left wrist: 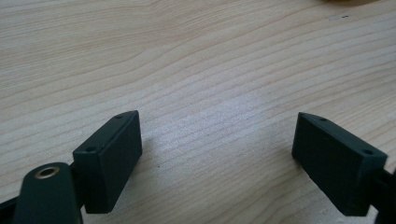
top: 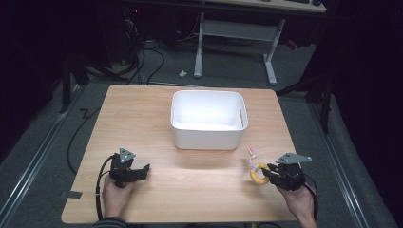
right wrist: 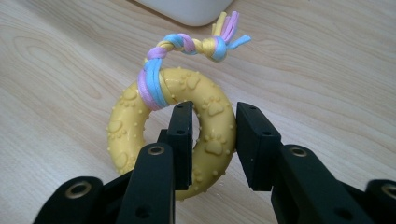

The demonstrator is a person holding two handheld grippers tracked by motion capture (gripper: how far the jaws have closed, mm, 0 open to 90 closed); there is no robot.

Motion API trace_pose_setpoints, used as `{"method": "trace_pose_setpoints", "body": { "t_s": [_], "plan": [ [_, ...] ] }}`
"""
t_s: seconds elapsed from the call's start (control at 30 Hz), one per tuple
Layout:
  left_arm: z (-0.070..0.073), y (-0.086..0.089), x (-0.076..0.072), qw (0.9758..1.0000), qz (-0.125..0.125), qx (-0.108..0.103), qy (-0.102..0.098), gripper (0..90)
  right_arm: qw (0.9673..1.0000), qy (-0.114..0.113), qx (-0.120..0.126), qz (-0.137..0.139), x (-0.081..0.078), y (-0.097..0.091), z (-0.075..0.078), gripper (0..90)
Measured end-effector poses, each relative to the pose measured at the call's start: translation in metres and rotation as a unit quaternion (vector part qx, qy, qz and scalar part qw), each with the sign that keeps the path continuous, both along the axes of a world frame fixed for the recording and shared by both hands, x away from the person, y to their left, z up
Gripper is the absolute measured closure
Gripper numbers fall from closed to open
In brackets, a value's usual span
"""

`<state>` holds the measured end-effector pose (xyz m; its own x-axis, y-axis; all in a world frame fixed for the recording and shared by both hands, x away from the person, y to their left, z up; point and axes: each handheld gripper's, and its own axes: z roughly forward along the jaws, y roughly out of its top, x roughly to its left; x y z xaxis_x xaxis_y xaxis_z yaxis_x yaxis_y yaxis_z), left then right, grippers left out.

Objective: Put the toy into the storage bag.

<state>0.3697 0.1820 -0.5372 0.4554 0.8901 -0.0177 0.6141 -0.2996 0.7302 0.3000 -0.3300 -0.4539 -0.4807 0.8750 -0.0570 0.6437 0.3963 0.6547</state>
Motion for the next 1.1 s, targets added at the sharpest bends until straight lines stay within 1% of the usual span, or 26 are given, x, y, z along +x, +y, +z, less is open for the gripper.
{"method": "trace_pose_setpoints", "body": {
  "t_s": [0.03, 0.07, 0.1, 0.17, 0.2, 0.23, 0.33, 0.43, 0.47, 0.5, 0.53, 0.6, 0.63, 0.73, 0.9, 1.0, 1.1],
  "plan": [
    [0.000, 0.000, 0.000, 1.0000, 0.000, 0.000, 0.000, 16.3, 1.0000, -0.002, 0.002, 0.003, -0.002, 0.000, 0.004, 68.7],
    [0.000, 0.000, 0.000, 1.0000, 0.000, 0.000, 0.000, 16.3, 1.0000, -0.002, 0.002, 0.003, -0.002, 0.000, 0.004, 68.7],
    [0.000, 0.000, 0.000, 1.0000, 0.000, 0.000, 0.000, 16.3, 1.0000, -0.006, 0.001, 0.003, -0.003, 0.000, 0.006, 68.7],
    [0.000, 0.000, 0.000, 1.0000, 0.000, 0.000, 0.000, 16.3, 0.9997, -0.023, -0.003, 0.007, -0.007, 0.001, 0.015, 68.8],
    [0.000, 0.000, 0.000, 1.0000, 0.000, 0.000, 0.000, 16.3, 0.9996, -0.027, -0.002, 0.008, -0.008, 0.001, 0.018, 68.8],
    [0.000, 0.000, 0.000, 1.0000, 0.000, 0.000, 0.000, 16.3, 0.9996, -0.027, -0.002, 0.008, -0.008, 0.001, 0.018, 68.8],
    [0.000, 0.000, 0.000, 1.0000, 0.000, 0.000, 0.000, 16.3, 0.9991, -0.040, 0.004, 0.014, -0.009, 0.002, 0.029, 68.8],
    [0.000, 0.000, 0.000, 1.0000, 0.000, 0.000, 0.000, 16.3, 0.9989, -0.042, 0.004, 0.018, -0.009, 0.004, 0.033, 68.8],
    [0.000, 0.000, 0.000, 1.0000, 0.000, 0.000, 0.000, 16.3, 0.9988, -0.044, 0.003, 0.022, -0.008, 0.005, 0.037, 68.8],
    [0.000, 0.000, 0.000, 1.0000, 0.000, 0.000, 0.000, 16.3, 0.9988, -0.044, 0.003, 0.022, -0.008, 0.005, 0.037, 68.8],
    [0.000, 0.000, 0.000, 1.0000, 0.000, 0.000, 0.000, 16.3, 0.9985, -0.049, 0.003, 0.024, -0.007, 0.006, 0.041, 68.8],
    [0.000, 0.000, 0.000, 1.0000, 0.000, 0.000, 0.000, 16.3, 0.9985, -0.049, 0.007, 0.024, -0.007, 0.006, 0.043, 68.8],
    [0.000, 0.000, 0.000, 1.0000, 0.000, 0.000, 0.000, 16.3, 0.9982, -0.053, 0.015, 0.026, -0.006, 0.005, 0.046, 68.8],
    [0.000, 0.000, 0.000, 1.0000, 0.000, 0.000, 0.000, 16.3, 0.9977, -0.058, 0.019, 0.030, -0.006, 0.006, 0.049, 68.8],
    [0.000, 0.000, 0.000, 1.0000, 0.000, 0.000, 0.000, 16.3, 0.9970, -0.062, 0.034, 0.032, -0.003, 0.005, 0.057, 68.7],
    [0.000, 0.000, 0.000, 1.0000, 0.000, 0.000, 0.000, 16.3, 0.9968, -0.066, 0.038, 0.026, -0.002, 0.005, 0.065, 68.8],
    [0.000, 0.000, 0.000, 1.0000, 0.000, 0.000, 0.000, 16.3, 0.9960, -0.072, 0.041, 0.033, -0.001, 0.007, 0.071, 68.8]
  ]
}}
